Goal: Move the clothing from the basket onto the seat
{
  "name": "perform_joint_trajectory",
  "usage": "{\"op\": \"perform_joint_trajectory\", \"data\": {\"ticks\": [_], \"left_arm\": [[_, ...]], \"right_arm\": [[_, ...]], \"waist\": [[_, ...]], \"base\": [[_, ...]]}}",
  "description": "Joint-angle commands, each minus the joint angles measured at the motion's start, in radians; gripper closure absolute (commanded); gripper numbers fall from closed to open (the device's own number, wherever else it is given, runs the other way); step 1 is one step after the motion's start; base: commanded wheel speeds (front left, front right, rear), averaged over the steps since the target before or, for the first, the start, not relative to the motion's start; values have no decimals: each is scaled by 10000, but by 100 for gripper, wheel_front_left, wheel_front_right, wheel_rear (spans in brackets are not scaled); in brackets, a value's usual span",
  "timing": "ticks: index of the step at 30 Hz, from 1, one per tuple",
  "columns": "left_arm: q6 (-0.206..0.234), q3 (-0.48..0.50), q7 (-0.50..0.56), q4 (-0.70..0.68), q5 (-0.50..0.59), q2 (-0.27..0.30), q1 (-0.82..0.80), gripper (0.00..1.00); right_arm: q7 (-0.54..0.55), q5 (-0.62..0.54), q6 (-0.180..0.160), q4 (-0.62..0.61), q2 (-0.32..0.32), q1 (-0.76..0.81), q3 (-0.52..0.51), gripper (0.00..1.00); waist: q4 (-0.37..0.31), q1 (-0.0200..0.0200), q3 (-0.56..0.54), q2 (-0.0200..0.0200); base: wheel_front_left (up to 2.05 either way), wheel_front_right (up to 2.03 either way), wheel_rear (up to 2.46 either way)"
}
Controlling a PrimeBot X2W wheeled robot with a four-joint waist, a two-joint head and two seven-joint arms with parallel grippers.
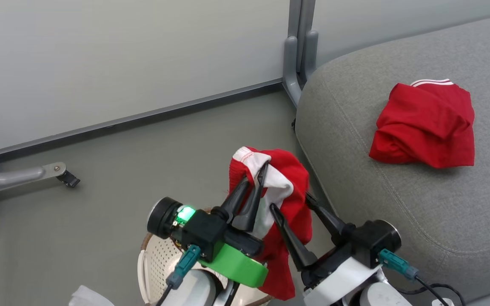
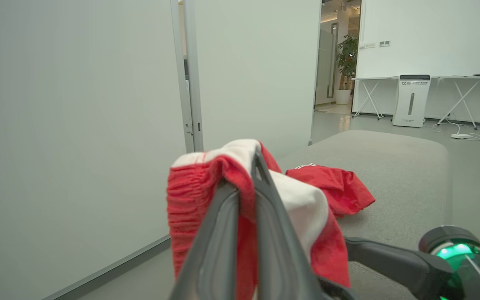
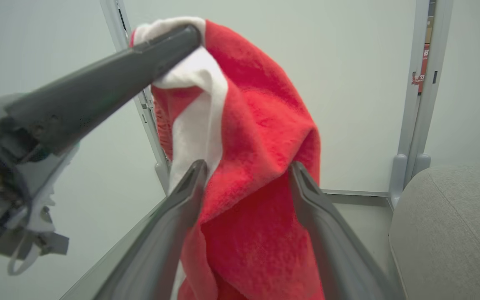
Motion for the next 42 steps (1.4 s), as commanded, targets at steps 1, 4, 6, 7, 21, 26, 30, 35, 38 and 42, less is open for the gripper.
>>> {"op": "perform_joint_trajectory", "data": {"ticks": [1, 4, 6, 7, 21, 26, 30, 35, 38, 42], "left_arm": [[-44, -94, -34, -74, -79, -15, -216, 100], [12, -397, -35, -135, -167, -30, -290, 100], [33, -564, -35, -169, -229, -34, -335, 100], [37, -645, -28, -183, -279, -36, -370, 100], [247, -1008, 17, -44, -490, -42, -612, 100], [380, -897, -2, 20, -508, -41, -642, 100], [487, -802, -15, 93, -462, 2, -649, 0], [644, -710, -9, 185, -363, 86, -690, 0], [659, -687, -16, 230, -317, 131, -684, 0], [722, -667, -21, 295, -268, 191, -675, 0]], "right_arm": [[-1, 128, -10, 101, -25, -125, 65, 0], [-1, 375, -10, 326, -28, -179, 165, 0], [-1, 389, -10, 477, -26, -187, 220, 0], [-1, 385, -10, 565, -27, -196, 258, 0], [-1, 137, -10, 773, -26, -417, 407, 100], [-1, -4, -11, 787, -26, -460, 378, 100], [-1, -99, -11, 746, -24, -461, 326, 100], [-1, -216, -11, 691, -24, -417, 253, 100], [-1, -273, -11, 662, -24, -328, 186, 100], [-1, -357, -11, 649, -26, -212, 91, 100]], "waist": [[69, 1, 38, 0], [130, 1, 80, 0], [152, 1, 105, 0], [169, 1, 115, 0], [348, 1, 188, 0], [379, 1, 215, 0], [388, 1, 242, 0], [383, 1, 298, 0], [373, 1, 323, 0], [328, 1, 348, 0]], "base": [[0, 0, 0], [0, 0, 0], [0, 0, 0], [0, 0, 0], [0, 0, 0], [0, 0, 0], [0, 0, 0], [0, 0, 0], [0, 0, 0], [0, 0, 0]]}}
